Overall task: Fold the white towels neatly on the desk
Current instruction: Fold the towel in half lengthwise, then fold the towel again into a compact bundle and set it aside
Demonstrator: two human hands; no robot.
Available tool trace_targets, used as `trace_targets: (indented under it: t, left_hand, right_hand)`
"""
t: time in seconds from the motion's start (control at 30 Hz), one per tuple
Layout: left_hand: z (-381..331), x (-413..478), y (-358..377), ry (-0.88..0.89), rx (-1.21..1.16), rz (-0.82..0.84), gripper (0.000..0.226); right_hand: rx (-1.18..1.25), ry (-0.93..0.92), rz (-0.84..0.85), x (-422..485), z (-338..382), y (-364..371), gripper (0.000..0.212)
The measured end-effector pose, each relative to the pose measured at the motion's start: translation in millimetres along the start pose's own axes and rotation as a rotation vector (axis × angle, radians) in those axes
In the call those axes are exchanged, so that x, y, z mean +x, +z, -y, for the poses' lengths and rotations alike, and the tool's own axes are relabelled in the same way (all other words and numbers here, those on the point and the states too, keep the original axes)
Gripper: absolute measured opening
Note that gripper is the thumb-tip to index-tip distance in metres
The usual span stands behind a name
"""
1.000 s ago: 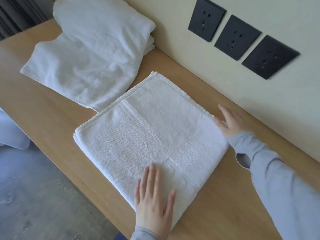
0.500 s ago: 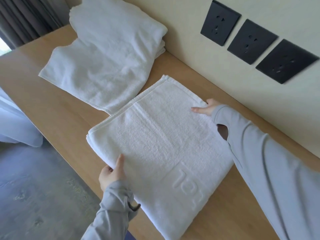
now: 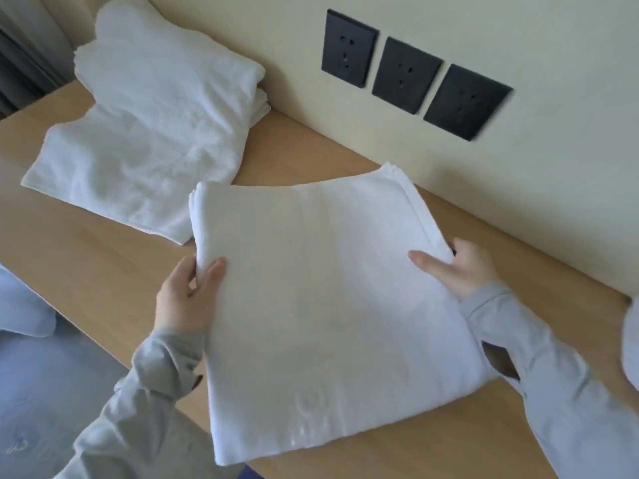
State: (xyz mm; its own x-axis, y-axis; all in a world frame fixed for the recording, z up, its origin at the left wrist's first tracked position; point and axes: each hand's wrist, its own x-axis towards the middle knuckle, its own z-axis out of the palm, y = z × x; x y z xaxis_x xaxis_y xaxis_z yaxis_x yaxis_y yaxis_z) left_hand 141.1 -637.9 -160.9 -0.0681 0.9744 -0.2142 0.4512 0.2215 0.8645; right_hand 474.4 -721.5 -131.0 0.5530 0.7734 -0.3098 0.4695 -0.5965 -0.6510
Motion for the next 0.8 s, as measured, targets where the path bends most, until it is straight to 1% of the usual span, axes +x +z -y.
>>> trace_targets:
  t: [0.1,0.17,0.23,0.3,0.33,0.37,0.4,0.43,0.47,0.5,0.53,0.57,0.6,0.63,0.7,0.8]
  left_hand:
    - [-23.7,30.2,17.2,0.09,0.106,0.202,0.035]
    - [-36.1,49.0,41.8,0.143,0.187,0.298,0.03]
    - [-40.9,62.4,70.9,0.186,0.285,0.385,0.029]
    - [-38.6,70.9,100.0,0.187,0.371,0.469,0.024]
    - [-35.3,72.8,110.8,0.163,0.413,0.485,0.021]
    - [-32.0,72.5,117.9,0.131,0.453,0.478,0.024]
    - [-28.1,69.3,119.9,0.113,0.498,0.444,0.035]
    - [-24.0,64.0,120.5,0.145,0.569,0.395,0.048]
    - [-20.3,54.2,120.1,0.236,0.658,0.338,0.058]
    - [-17.1,41.4,118.1,0.372,0.729,0.299,0.065]
    - [-14.6,24.0,115.0,0.515,0.77,0.308,0.069]
    - [-10.8,6.5,111.5,0.645,0.799,0.364,0.071]
    - [-5.3,-5.7,107.2,0.762,0.844,0.442,0.072]
    - [2.5,-12.7,101.9,0.84,0.891,0.514,0.072]
    - [19.2,-12.1,89.8,0.882,0.956,0.589,0.071]
    - [33.2,1.1,81.8,0.931,0.963,0.617,0.068]
  right_hand:
    - [0.192,0.164,-0.18,-57.3,-40.7,-6.4,0.031]
    - [0.304,0.27,-0.279,-84.2,-65.5,-0.2,0.03]
    - [0.381,0.352,-0.334,-98.4,-85.0,13.4,0.027]
    - [0.376,0.445,-0.355,-101.6,-101.3,27.9,0.028]
    - [0.34,0.492,-0.354,-100.2,-107.2,34.6,0.033]
    - [0.3,0.523,-0.372,-99.2,-109.4,40.3,0.038]
    - [0.232,0.514,-0.416,-97.6,-108.6,45.0,0.041]
    - [0.1,0.444,-0.491,-96.9,-107.4,49.9,0.043]
    - [-0.087,0.334,-0.549,-96.5,-103.4,54.3,0.046]
    - [-0.259,0.215,-0.58,-97.1,-94.5,62.0,0.049]
    - [-0.395,0.07,-0.553,-97.3,-81.0,70.5,0.053]
    - [-0.501,-0.068,-0.467,-97.5,-69.2,81.2,0.055]
    - [-0.57,-0.17,-0.375,-97.8,-61.2,93.8,0.056]
    - [-0.616,-0.217,-0.282,-97.5,-57.9,102.9,0.056]
    - [-0.67,-0.18,-0.174,-101.7,-68.5,108.9,0.059]
    - [-0.674,-0.063,-0.179,-113.9,-99.9,97.3,0.06]
